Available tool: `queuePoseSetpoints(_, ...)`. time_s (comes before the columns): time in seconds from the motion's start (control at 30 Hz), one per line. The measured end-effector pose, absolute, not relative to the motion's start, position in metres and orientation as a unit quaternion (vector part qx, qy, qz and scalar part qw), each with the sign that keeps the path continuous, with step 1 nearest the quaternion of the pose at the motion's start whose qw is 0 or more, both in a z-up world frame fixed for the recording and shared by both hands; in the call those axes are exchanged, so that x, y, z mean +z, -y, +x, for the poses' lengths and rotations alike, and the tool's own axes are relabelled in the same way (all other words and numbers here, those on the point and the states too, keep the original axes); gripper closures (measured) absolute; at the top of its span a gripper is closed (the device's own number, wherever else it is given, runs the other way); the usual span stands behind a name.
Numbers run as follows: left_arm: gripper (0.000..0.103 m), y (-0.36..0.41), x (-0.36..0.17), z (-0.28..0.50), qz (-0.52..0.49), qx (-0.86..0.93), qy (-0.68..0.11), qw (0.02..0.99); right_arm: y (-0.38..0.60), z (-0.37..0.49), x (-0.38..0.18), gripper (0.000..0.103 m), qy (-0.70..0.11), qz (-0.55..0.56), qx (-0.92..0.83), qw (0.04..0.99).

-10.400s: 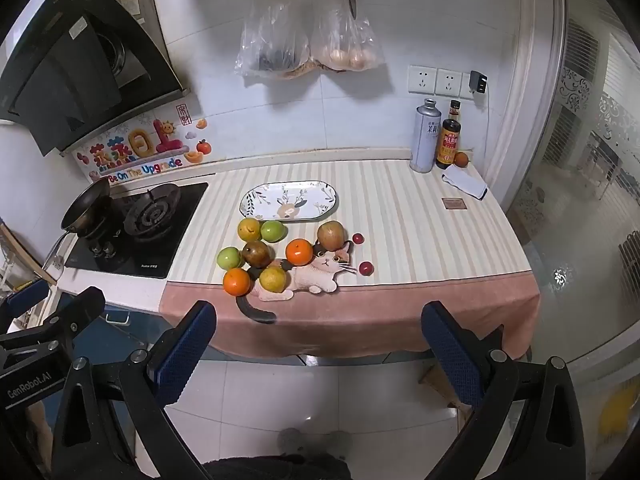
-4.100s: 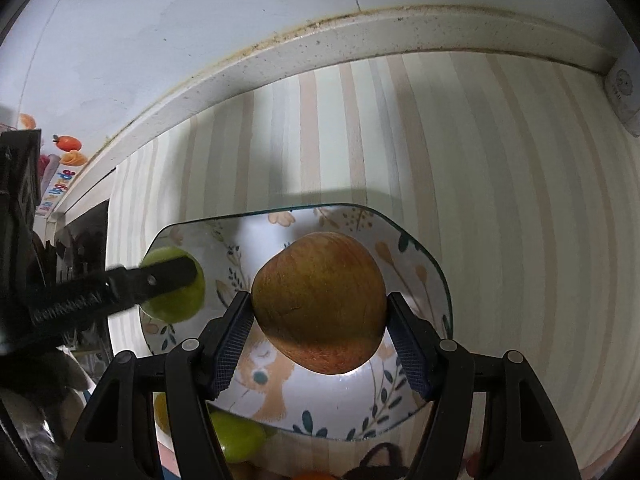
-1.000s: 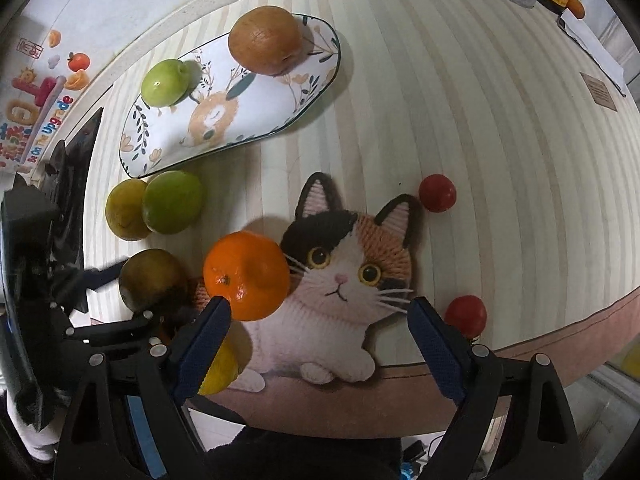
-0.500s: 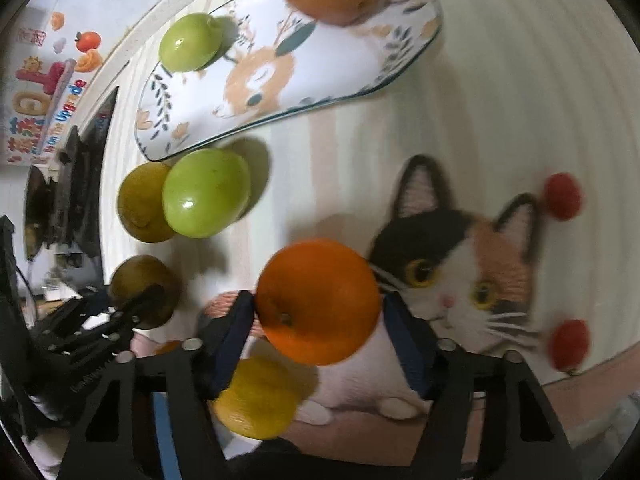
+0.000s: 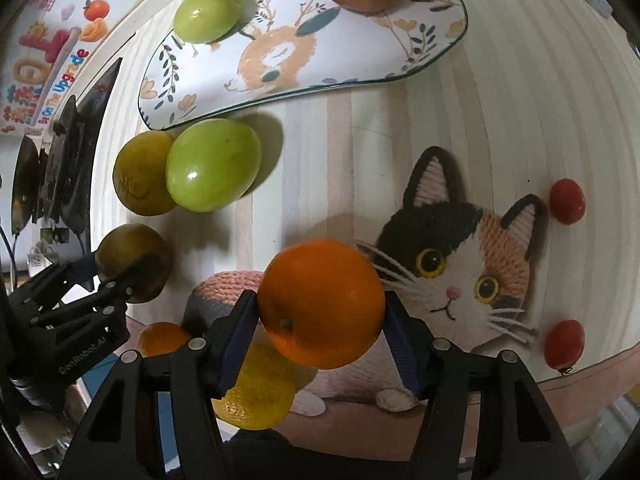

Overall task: Organize fruits
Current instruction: 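Grasp the brown fruit with the left tool while the right tool grasps an orange, then place the brown fruit on the plate with the left tool while the right places the orange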

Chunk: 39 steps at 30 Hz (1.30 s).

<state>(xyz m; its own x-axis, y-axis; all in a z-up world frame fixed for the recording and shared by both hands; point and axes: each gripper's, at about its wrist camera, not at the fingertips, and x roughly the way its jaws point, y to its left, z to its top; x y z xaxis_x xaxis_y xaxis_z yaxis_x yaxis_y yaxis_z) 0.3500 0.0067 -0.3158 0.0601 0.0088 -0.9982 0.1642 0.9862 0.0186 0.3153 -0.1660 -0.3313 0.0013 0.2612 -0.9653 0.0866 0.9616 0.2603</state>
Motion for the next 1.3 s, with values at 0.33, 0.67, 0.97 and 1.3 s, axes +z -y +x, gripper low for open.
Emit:
queuePoseSetpoints(0.33,0.047,-0.002,-0.245,0.364,-0.003,-0.089,-0.653,0.752,0.18,0.329,-0.285,0.039,-0.662,0.184,0.077,0.722)
queuePoseSetpoints(0.67,0.047,-0.015,-0.238,0.47,-0.034,-0.069,-0.654,0.752,0.157,0.431,-0.299,0.039,-0.65,0.199,0.096,0.727)
queuePoseSetpoints(0.97,0.046,-0.019,-0.29,0.513,-0.054,-0.058,-0.7,0.71,0.128,0.465,-0.333,0.039,-0.668,0.192,0.118,0.709)
queuePoseSetpoints(1.3,0.044,-0.013,-0.302,0.513,-0.055,-0.066,-0.71,0.698,0.126,0.48,-0.337,0.021,-0.685,0.19,0.134,0.69)
